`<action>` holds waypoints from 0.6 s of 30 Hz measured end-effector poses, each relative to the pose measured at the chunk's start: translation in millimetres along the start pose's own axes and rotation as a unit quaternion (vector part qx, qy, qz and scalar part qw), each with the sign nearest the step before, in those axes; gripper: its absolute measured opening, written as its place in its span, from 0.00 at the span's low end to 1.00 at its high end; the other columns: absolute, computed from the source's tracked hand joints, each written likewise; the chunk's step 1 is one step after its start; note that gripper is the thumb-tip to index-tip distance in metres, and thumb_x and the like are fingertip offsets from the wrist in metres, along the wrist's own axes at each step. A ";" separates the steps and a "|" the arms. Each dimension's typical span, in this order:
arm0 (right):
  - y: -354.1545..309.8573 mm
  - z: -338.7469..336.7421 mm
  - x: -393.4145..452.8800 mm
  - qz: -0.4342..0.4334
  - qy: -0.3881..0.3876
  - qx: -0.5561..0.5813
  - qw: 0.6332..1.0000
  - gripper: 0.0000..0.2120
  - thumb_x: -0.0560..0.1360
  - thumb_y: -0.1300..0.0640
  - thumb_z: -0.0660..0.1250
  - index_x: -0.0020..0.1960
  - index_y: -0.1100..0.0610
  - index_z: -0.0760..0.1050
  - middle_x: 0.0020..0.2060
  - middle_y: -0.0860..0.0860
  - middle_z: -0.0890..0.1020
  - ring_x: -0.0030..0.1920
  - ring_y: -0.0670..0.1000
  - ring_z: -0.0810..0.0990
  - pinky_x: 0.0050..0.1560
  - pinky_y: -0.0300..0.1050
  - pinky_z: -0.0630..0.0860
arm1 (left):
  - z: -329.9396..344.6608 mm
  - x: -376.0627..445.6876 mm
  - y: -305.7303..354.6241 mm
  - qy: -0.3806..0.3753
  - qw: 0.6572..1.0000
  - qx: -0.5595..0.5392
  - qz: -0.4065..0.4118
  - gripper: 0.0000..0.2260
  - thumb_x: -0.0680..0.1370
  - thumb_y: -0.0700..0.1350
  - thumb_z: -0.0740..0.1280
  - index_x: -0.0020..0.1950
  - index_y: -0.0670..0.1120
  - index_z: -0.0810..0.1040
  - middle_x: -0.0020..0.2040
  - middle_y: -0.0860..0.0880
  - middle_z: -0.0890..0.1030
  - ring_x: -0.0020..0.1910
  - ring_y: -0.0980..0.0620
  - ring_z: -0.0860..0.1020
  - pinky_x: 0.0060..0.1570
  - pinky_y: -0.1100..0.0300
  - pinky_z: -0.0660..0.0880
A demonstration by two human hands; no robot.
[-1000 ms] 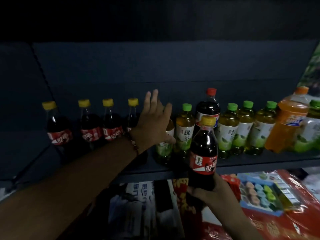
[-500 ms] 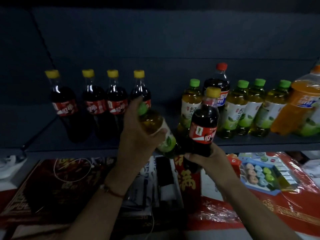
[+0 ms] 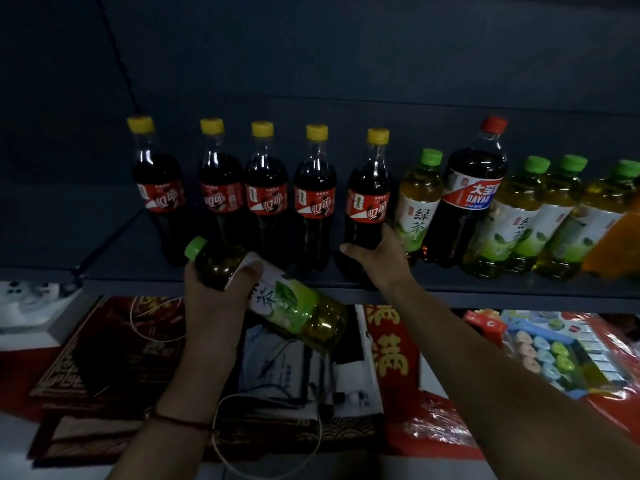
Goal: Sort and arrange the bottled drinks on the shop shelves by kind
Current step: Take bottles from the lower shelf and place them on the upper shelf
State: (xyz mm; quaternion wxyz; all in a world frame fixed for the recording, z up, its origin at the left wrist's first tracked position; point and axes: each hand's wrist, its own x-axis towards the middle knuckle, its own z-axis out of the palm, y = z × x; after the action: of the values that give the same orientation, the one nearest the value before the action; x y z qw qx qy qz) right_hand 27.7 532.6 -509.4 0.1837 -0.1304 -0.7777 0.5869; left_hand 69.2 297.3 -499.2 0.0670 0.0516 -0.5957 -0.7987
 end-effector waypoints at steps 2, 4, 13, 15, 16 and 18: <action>-1.8 4.2 4.5 0.013 0.003 -0.014 1.000 0.30 0.68 0.58 0.77 0.66 0.58 0.69 0.59 0.51 0.79 0.57 0.49 0.78 0.56 0.42 0.74 | -0.2 3.2 -4.3 -0.013 0.999 -0.013 -0.025 0.20 0.74 0.42 0.73 0.65 0.48 0.75 0.56 0.44 0.83 0.54 0.43 0.82 0.52 0.47 0.80; -8.2 4.4 0.1 0.001 0.012 -0.033 0.999 0.32 0.69 0.56 0.76 0.69 0.56 0.67 0.61 0.50 0.78 0.61 0.49 0.76 0.60 0.43 0.74 | 3.9 4.1 -7.9 -0.026 0.999 -0.021 -0.042 0.18 0.75 0.43 0.73 0.64 0.47 0.76 0.55 0.44 0.83 0.53 0.45 0.83 0.49 0.51 0.81; -45.8 -39.9 -163.4 0.168 -0.225 0.116 0.953 0.21 0.66 0.48 0.72 0.58 0.41 0.73 0.47 0.36 0.83 0.48 0.35 0.81 0.42 0.29 0.76 | 58.3 -21.6 -18.8 -0.133 0.984 0.043 -0.113 0.22 0.62 0.54 0.77 0.54 0.52 0.80 0.50 0.49 0.85 0.50 0.48 0.84 0.50 0.50 0.80; -50.2 -54.4 -178.1 0.250 -0.216 0.176 0.927 0.24 0.66 0.58 0.77 0.59 0.48 0.74 0.46 0.43 0.85 0.45 0.44 0.84 0.41 0.36 0.79 | 74.4 -43.3 -6.9 -0.154 0.972 0.069 -0.165 0.15 0.67 0.56 0.75 0.52 0.56 0.82 0.51 0.48 0.85 0.52 0.46 0.83 0.56 0.43 0.78; -59.4 -61.4 -184.3 0.287 -0.195 0.194 0.918 0.24 0.67 0.61 0.75 0.59 0.48 0.74 0.45 0.44 0.85 0.44 0.45 0.85 0.40 0.38 0.80 | 81.4 -54.6 3.7 -0.160 0.964 0.091 -0.192 0.12 0.69 0.57 0.75 0.51 0.58 0.82 0.53 0.45 0.84 0.55 0.42 0.82 0.58 0.40 0.77; -85.6 -76.1 -198.5 0.335 -0.162 0.186 0.909 0.23 0.65 0.61 0.74 0.58 0.48 0.75 0.45 0.47 0.85 0.43 0.48 0.85 0.40 0.41 0.81 | 93.5 -75.5 33.5 -0.175 0.944 0.097 -0.262 0.13 0.73 0.57 0.69 0.55 0.56 0.82 0.54 0.36 0.81 0.57 0.34 0.79 0.61 0.34 0.72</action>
State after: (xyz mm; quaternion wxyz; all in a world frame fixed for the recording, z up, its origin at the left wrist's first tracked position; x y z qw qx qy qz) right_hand 240.5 491.7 -434.9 -0.1316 -0.2501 -0.5841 0.7609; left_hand 129.9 388.9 -440.3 -0.2552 0.0718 -0.6384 -0.7226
